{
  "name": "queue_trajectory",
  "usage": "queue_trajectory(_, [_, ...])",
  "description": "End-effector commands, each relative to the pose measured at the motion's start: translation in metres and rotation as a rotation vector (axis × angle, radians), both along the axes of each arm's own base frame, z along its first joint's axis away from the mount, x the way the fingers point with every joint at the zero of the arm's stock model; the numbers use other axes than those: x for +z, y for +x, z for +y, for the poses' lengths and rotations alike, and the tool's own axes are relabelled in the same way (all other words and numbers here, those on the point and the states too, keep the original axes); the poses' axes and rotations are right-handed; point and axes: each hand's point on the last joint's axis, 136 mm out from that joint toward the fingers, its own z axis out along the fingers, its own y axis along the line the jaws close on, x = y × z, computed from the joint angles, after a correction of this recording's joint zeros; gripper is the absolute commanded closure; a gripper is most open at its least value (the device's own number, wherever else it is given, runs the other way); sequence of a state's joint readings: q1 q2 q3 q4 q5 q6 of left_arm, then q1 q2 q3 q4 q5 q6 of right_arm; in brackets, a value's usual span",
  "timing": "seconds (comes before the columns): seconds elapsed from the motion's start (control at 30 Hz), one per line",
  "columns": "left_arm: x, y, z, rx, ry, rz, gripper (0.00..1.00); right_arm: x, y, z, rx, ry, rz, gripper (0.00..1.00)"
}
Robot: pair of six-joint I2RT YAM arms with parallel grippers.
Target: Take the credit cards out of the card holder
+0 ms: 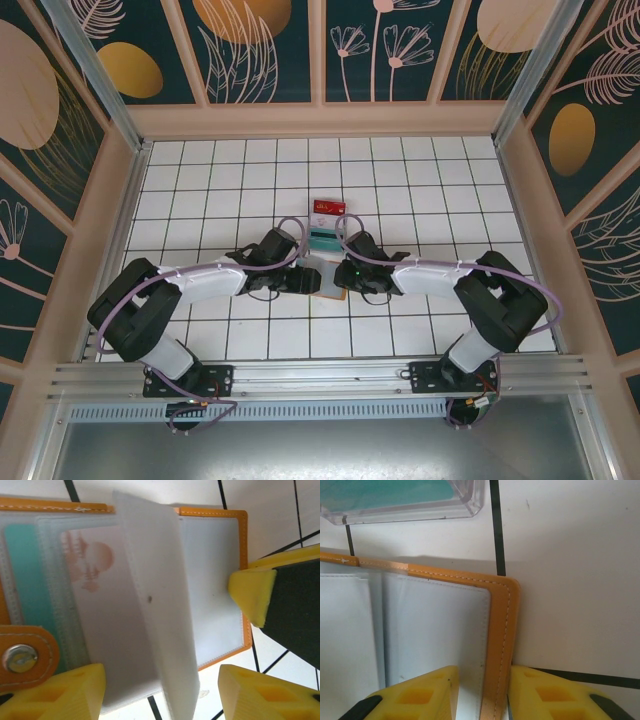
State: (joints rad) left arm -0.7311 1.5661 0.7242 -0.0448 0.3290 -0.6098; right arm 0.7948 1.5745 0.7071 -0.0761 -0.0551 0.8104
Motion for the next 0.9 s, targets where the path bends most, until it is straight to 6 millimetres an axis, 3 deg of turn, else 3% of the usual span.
queue_trajectory(0.0, [0.025, 0.006, -0.015, -0.048, -0.081, -0.050, 0.39, -0.011, -0.005, 0.009, 0.029, 0.007, 0.033, 0.67])
queue_trajectory(0.57, [0.047, -0.006, -0.050, -0.208, -0.121, -0.088, 0.46, -0.006, 0.002, 0.005, 0.001, -0.008, 0.014, 0.65])
queue_trajectory(0.87, [0.045, 0.000, -0.031, -0.139, -0.068, -0.130, 0.48, 0.014, 0.014, -0.002, -0.039, 0.005, -0.041, 0.65])
